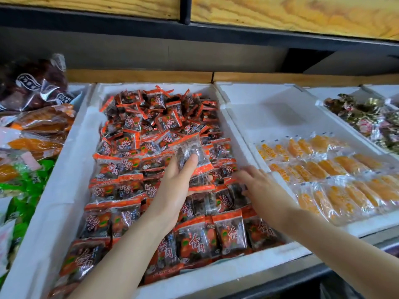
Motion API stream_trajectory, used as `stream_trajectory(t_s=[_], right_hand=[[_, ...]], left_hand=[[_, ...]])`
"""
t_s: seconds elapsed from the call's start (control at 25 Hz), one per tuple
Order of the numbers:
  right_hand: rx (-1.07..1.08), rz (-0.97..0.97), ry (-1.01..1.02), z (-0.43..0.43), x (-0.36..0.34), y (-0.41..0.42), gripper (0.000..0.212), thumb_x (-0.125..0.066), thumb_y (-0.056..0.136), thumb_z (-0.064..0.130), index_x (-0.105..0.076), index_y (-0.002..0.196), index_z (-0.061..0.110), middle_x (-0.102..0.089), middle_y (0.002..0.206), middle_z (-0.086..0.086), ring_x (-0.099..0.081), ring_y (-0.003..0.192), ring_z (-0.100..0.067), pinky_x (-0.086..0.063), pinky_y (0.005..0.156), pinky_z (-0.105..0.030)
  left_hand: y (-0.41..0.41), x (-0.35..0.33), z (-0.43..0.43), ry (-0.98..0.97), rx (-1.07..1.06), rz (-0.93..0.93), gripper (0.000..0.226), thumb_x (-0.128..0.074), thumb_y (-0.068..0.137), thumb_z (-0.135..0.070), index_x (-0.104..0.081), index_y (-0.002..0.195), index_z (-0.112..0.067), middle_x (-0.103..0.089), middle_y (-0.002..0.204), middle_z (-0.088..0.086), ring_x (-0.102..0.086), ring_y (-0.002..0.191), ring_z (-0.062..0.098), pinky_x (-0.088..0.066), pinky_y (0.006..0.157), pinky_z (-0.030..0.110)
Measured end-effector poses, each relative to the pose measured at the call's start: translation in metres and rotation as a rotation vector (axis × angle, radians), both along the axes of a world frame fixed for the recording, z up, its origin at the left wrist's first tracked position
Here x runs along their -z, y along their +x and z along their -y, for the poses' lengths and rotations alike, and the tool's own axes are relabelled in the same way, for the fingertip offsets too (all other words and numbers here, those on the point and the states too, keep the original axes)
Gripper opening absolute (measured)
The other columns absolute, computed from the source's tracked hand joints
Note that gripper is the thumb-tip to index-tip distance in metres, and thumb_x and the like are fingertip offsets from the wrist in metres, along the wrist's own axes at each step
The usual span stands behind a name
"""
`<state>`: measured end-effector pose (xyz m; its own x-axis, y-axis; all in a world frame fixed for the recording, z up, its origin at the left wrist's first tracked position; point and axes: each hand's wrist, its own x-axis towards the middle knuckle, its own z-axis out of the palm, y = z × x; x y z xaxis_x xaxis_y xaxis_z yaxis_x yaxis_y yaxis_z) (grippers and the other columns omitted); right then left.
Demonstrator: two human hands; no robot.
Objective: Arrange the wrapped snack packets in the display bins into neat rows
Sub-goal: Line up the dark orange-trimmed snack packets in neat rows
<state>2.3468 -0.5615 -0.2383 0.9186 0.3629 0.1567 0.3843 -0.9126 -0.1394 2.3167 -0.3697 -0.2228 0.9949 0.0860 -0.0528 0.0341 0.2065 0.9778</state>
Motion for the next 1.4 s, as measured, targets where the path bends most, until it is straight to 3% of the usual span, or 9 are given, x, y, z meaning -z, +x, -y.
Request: stream_trajectory(t_s=[0.12, 0.44, 0.56, 0.68, 0.76, 0.88, 1.12, 1.24, 1.4], right_hand=[[-0.084, -0.039, -0.161, 0.001, -0.002, -0.006, 0.052, -0.043, 0.099, 0.032, -0.023, 0.147, 0.031, -0.026, 0.150, 0.011, -0.032, 0.135, -0.013, -0.038, 0.105, -0.029], [-0.128, 0.035, -0.446, -0.001, -0.003, 0.003, 0.056, -0.042, 0.100, 0.022, -0.016, 0.149, 0.019, -0.027, 0.153, 0.003, -0.021, 0.141, -0.017, -0.016, 0.115, -0.029], [-0.082, -0.014, -0.120, 0.002, -0.008, -0.002, 0.055, -0.044, 0.098, 0.024, -0.019, 0.148, 0.020, -0.031, 0.150, 0.003, -0.030, 0.136, -0.014, -0.023, 0.112, -0.029], [-0.046, -0.075, 0.520, -0.007, -0.023, -0.018, 0.043, -0.049, 0.094, 0.025, -0.037, 0.136, 0.025, -0.052, 0.128, 0.012, -0.053, 0.110, -0.004, -0.045, 0.097, -0.027], [-0.022, -0.186, 0.797, -0.016, -0.035, -0.026, 0.037, -0.055, 0.091, 0.026, -0.046, 0.126, 0.028, -0.058, 0.113, 0.017, -0.061, 0.099, -0.006, -0.052, 0.087, -0.031], [0.022, -0.280, 0.885, -0.022, -0.047, -0.030, 0.007, -0.061, 0.088, 0.022, -0.060, 0.094, 0.019, -0.065, 0.092, 0.009, -0.068, 0.080, -0.019, -0.058, 0.076, -0.039], [0.104, -0.317, 1.179, -0.019, -0.051, -0.020, 0.011, -0.057, 0.090, 0.015, -0.052, 0.082, 0.012, -0.069, 0.088, -0.008, -0.070, 0.077, -0.020, -0.059, 0.068, -0.033], [-0.001, -0.016, 0.978, -0.018, -0.047, -0.021, 0.017, -0.061, 0.087, 0.011, -0.049, 0.080, 0.020, -0.067, 0.091, 0.008, -0.067, 0.083, -0.004, -0.056, 0.066, -0.019], [-0.266, 0.235, 0.493, -0.022, -0.026, -0.025, 0.017, -0.069, 0.081, 0.005, -0.059, 0.082, 0.018, -0.063, 0.104, 0.008, -0.060, 0.093, -0.006, -0.046, 0.080, -0.015]], left_hand=[[0.000, 0.001, 0.002, 0.017, 0.019, -0.004, 0.081, -0.053, 0.084, -0.052, -0.014, 0.152, -0.033, -0.019, 0.155, -0.018, -0.021, 0.141, 0.006, -0.024, 0.116, 0.049], [0.003, 0.011, 0.000, 0.013, 0.039, -0.012, 0.096, -0.063, 0.071, -0.068, -0.019, 0.151, -0.037, -0.021, 0.156, -0.016, -0.023, 0.143, 0.011, -0.029, 0.113, 0.051], [0.001, 0.012, 0.002, 0.008, 0.094, -0.019, 0.085, -0.061, 0.069, -0.060, -0.030, 0.146, -0.041, -0.035, 0.150, -0.015, -0.036, 0.137, 0.012, -0.031, 0.112, 0.050], [-0.005, 0.011, 0.008, 0.099, 0.217, -0.004, 0.028, -0.058, 0.090, -0.046, -0.047, 0.116, -0.050, -0.051, 0.114, -0.036, -0.048, 0.107, -0.015, -0.026, 0.108, 0.029], [-0.010, 0.009, 0.010, 0.180, 0.262, 0.050, 0.029, -0.056, 0.093, -0.037, -0.044, 0.116, -0.050, -0.050, 0.117, -0.037, -0.051, 0.107, -0.014, -0.033, 0.105, 0.022], [-0.009, 0.012, 0.010, 0.283, 0.298, 0.141, 0.040, -0.061, 0.090, -0.034, -0.045, 0.125, -0.043, -0.048, 0.130, -0.033, -0.043, 0.121, -0.014, -0.035, 0.099, 0.009], [-0.006, 0.014, 0.006, 0.189, 0.220, 0.044, 0.052, -0.058, 0.091, -0.044, -0.042, 0.137, -0.028, -0.049, 0.136, -0.013, -0.046, 0.127, 0.011, -0.037, 0.109, 0.040], [-0.001, 0.015, 0.005, 0.025, 0.231, -0.130, 0.066, -0.058, 0.090, -0.046, -0.034, 0.146, -0.022, -0.040, 0.148, -0.001, -0.043, 0.132, 0.021, -0.045, 0.101, 0.042], [-0.002, 0.009, 0.004, -0.249, 0.241, -0.183, 0.039, -0.053, 0.091, -0.039, -0.063, 0.119, -0.013, -0.070, 0.113, 0.007, -0.068, 0.101, 0.024, -0.054, 0.088, 0.053]])
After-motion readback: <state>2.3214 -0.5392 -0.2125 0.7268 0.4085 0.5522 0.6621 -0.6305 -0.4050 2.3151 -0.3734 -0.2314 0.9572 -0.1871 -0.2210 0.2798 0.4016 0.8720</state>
